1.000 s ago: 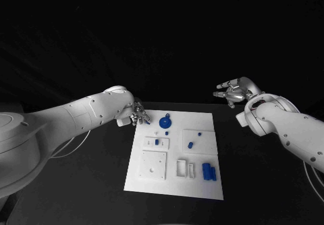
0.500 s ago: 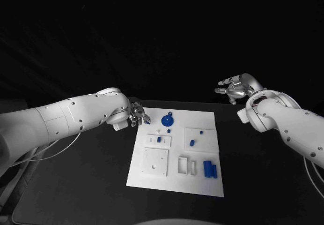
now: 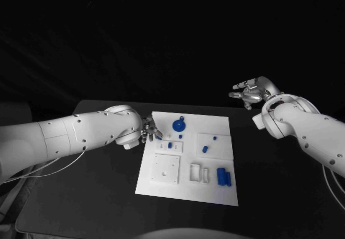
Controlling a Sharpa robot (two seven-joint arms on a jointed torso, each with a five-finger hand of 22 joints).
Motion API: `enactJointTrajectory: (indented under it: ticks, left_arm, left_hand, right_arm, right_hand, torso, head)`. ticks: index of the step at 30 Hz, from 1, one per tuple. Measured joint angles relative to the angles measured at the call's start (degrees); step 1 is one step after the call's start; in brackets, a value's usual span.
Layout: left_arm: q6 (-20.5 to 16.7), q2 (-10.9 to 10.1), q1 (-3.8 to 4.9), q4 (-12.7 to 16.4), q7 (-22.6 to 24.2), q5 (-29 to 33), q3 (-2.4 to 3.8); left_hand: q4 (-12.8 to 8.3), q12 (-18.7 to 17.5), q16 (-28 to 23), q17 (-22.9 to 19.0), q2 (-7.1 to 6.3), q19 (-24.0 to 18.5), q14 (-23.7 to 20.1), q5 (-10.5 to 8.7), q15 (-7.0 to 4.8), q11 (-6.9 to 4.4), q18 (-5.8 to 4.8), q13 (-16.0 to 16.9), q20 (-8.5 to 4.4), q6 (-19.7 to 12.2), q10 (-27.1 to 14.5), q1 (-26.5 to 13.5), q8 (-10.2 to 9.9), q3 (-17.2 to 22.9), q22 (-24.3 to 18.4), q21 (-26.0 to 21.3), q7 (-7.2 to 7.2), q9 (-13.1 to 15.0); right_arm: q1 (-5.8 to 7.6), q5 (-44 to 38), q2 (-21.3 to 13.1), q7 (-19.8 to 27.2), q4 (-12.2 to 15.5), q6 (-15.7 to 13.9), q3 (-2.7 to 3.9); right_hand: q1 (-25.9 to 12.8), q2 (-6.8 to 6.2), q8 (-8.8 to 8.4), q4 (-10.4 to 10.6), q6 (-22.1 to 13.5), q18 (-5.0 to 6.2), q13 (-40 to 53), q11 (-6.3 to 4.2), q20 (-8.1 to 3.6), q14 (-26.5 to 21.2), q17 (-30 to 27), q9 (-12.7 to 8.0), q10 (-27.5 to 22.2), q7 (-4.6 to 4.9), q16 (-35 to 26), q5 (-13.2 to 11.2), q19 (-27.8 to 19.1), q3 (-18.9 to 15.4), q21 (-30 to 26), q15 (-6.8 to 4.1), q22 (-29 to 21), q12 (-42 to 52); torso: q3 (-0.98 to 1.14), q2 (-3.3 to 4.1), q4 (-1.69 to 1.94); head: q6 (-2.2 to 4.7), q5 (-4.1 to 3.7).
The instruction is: Assemble the parts on the task board
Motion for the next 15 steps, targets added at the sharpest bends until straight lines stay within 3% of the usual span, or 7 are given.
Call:
enactJointTrajectory:
  ticks: [5, 15]
  left_arm:
    - [-1.34, 0.26, -1.01, 0.54, -0.2, -1.04, -0.89]
    - [-2.5, 0.27, -1.62, 1.1, -0.37, -3.21, -1.2]
  left_hand:
    - [-0.4, 0.11, 0.0, 0.09, -0.01, 0.0, 0.0, 0.16, 0.0, 0.0, 0.0, -0.07, 0.0, 0.0, 0.0, -0.47, -0.01, 0.4, 0.0, 0.0, 0.0, 0.36]
    - [-1.06, 0.32, 0.0, 0.55, -0.45, 0.0, 0.2, 1.05, -0.18, 0.0, 0.0, -0.44, 0.0, 0.0, 0.0, -0.91, -0.36, 1.06, -0.01, 0.5, 0.0, 2.83]
  right_arm:
    - [-0.03, 0.03, 0.09, 0.0, -0.06, 0.02, 0.0]
    - [-0.06, 0.08, 0.2, 0.0, -0.08, 0.05, 0.0]
  right_hand:
    - [0.0, 0.0, 0.0, 0.0, -0.01, 0.0, 0.0, 0.0, 0.0, 0.0, 0.0, 0.0, 0.0, 0.0, 0.0, 0.0, 0.0, 0.0, 0.0, 0.0, 0.0, 0.0]
    - [0.0, 0.0, 0.0, 0.0, -0.02, 0.0, 0.0, 0.0, 0.0, 0.0, -0.01, 0.0, 0.0, 0.0, 0.0, 0.0, 0.0, 0.0, 0.0, 0.0, 0.0, 0.0]
  torso:
    - [0.01, 0.03, -0.01]
    - [0.07, 0.04, 0.0]
  head:
    - [-0.32, -0.12]
    - [-0.79, -0.08]
